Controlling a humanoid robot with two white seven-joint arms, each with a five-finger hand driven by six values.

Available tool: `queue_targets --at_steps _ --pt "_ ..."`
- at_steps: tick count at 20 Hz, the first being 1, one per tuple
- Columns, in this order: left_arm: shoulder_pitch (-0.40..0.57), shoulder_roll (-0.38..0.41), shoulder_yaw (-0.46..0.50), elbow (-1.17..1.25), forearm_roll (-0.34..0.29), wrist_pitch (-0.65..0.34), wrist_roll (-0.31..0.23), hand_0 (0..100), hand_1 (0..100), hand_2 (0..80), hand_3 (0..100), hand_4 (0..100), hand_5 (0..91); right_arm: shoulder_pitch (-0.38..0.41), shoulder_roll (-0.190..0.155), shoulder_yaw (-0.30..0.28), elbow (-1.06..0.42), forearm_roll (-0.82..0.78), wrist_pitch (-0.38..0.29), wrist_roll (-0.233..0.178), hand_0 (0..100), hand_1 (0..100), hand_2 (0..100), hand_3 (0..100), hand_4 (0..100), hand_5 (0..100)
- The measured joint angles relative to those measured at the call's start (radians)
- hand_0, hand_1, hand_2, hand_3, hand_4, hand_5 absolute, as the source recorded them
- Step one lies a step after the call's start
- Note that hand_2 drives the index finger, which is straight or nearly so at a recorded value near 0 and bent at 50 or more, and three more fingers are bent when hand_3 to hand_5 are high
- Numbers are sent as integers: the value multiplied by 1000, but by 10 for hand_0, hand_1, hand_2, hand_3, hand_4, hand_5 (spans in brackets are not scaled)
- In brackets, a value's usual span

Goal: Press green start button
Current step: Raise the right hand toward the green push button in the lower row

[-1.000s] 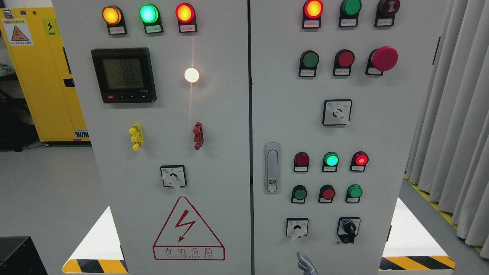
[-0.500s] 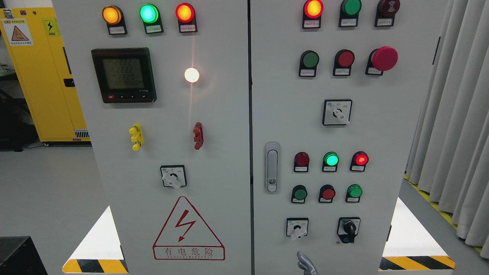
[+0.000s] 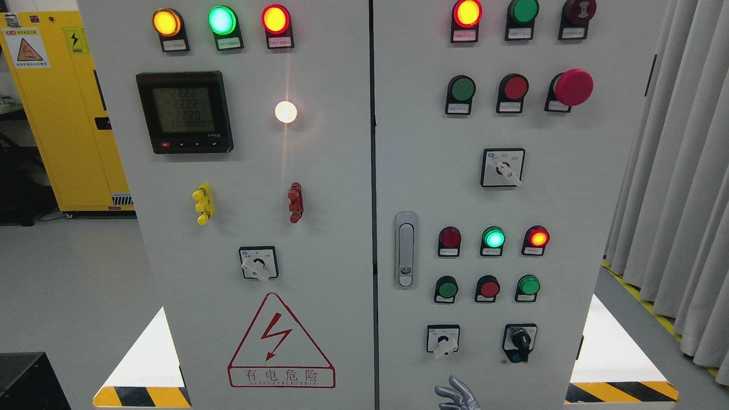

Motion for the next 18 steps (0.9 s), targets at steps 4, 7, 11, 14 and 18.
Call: queue_targets --at_steps 4,7,11,14,18 --pt "0 0 0 0 0 0 0 120 556 0 0 0 0 -28 7 -30 -3 189 -24 -33 566 902 0 1000 1000 1000" --pt "0 0 0 0 0 0 0 120 556 0 0 0 0 -68 11 -51 -4 311 -29 -41 637 919 0 1000 1000 1000" --pt "0 0 0 0 0 0 0 120 556 0 0 0 0 -117 15 -77 0 441 -29 -49 654 931 0 1000 1000 1000" --pt "0 0 0 0 0 0 0 120 556 0 0 0 0 -170 17 -97 13 506 -27 -50 696 941 0 1000 1000 1000" --pt "0 0 0 0 0 0 0 120 556 0 0 0 0 -242 19 -115 42 553 -22 -53 723 946 0 1000 1000 1000"
